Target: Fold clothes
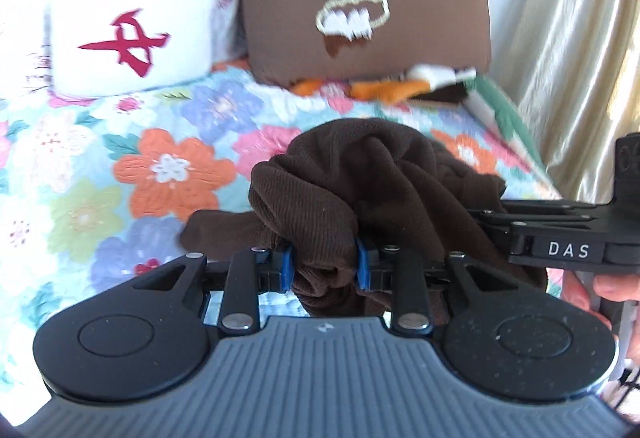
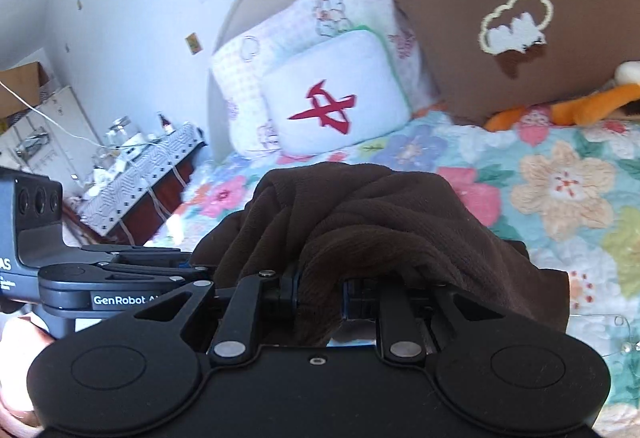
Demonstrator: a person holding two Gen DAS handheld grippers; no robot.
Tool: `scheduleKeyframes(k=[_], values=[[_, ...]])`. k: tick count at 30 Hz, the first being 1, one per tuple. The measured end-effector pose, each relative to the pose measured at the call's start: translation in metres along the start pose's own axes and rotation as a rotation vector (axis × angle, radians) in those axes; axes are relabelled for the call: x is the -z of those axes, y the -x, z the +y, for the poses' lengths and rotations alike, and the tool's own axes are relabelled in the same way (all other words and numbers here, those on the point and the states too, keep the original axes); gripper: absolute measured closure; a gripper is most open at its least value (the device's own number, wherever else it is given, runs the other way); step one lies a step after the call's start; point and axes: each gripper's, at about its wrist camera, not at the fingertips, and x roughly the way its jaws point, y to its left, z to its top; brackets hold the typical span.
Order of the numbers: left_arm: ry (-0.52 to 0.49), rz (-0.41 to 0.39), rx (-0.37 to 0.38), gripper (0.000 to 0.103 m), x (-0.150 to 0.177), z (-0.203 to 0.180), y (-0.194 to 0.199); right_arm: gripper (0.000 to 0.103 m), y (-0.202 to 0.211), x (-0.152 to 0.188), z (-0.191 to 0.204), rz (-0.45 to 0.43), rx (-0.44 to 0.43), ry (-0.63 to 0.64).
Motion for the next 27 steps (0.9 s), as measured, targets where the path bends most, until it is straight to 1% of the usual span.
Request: scheduleKeyframes(k=[2,3,5,8,10,11,12,15,16,18,19,20,22,23,24,25,27], values=[[0.024,-0.038,-0.011,0.074,0.001,0.000,0.027,0.081,0.006,-0.002,0.004,0.021,-0.047,-0.046],[0.014,-0.051,-0.015,0.074,0.001,-0.003,0.037,0.081,0.010,-0.002,0.006,0.031,-0.064,-0.074],[0.005,-0.046,-0.042,0.074,0.000,-0.007,0.047,0.081,0.018,-0.002,0.008,0.046,-0.084,-0.110],[0.016,-0.021,-0.021,0.074,-0.004,-0.008,0.047,0.081,0.020,-0.006,0.007,0.079,-0.085,-0.180],[-0.019,-0.024,-0.025,0.074,-0.007,-0.009,0.042,0.081,0.011,-0.012,0.004,0.123,-0.054,-0.236],[-0.033,-0.027,-0.038,0.074,-0.008,-0.010,0.038,0.081,0.006,-0.017,0.002,0.125,-0.031,-0.243],[-0.041,-0.028,-0.055,0.074,-0.010,-0.008,0.031,0.081,-0.001,-0.021,-0.001,0.117,-0.007,-0.244],[-0.026,0.010,-0.110,0.074,-0.014,0.008,-0.001,0.081,-0.029,-0.035,-0.013,0.081,0.062,-0.251],[-0.023,0.017,-0.130,0.074,-0.014,0.016,-0.011,0.079,-0.039,-0.039,-0.016,0.060,0.105,-0.231],[-0.027,0.024,-0.173,0.072,-0.012,0.033,-0.030,0.075,-0.060,-0.045,-0.019,0.012,0.251,-0.125],[-0.030,0.024,-0.201,0.072,-0.010,0.042,-0.037,0.074,-0.068,-0.047,-0.020,0.000,0.304,-0.083],[-0.031,0.027,-0.227,0.070,-0.007,0.050,-0.042,0.074,-0.073,-0.047,-0.023,0.002,0.324,-0.079],[-0.016,0.046,-0.234,0.065,0.001,0.062,-0.044,0.074,-0.084,-0.048,-0.031,0.006,0.362,-0.071],[-0.003,0.052,-0.224,0.062,0.006,0.067,-0.043,0.074,-0.086,-0.048,-0.036,0.011,0.363,-0.084],[0.005,0.056,-0.205,0.059,0.012,0.070,-0.040,0.073,-0.081,-0.044,-0.041,0.020,0.336,-0.119],[0.008,0.061,-0.182,0.057,0.017,0.072,-0.037,0.069,-0.074,-0.036,-0.042,0.031,0.308,-0.150],[-0.008,0.074,-0.144,0.044,0.027,0.072,-0.033,0.065,-0.068,-0.020,-0.046,0.059,0.278,-0.181]])
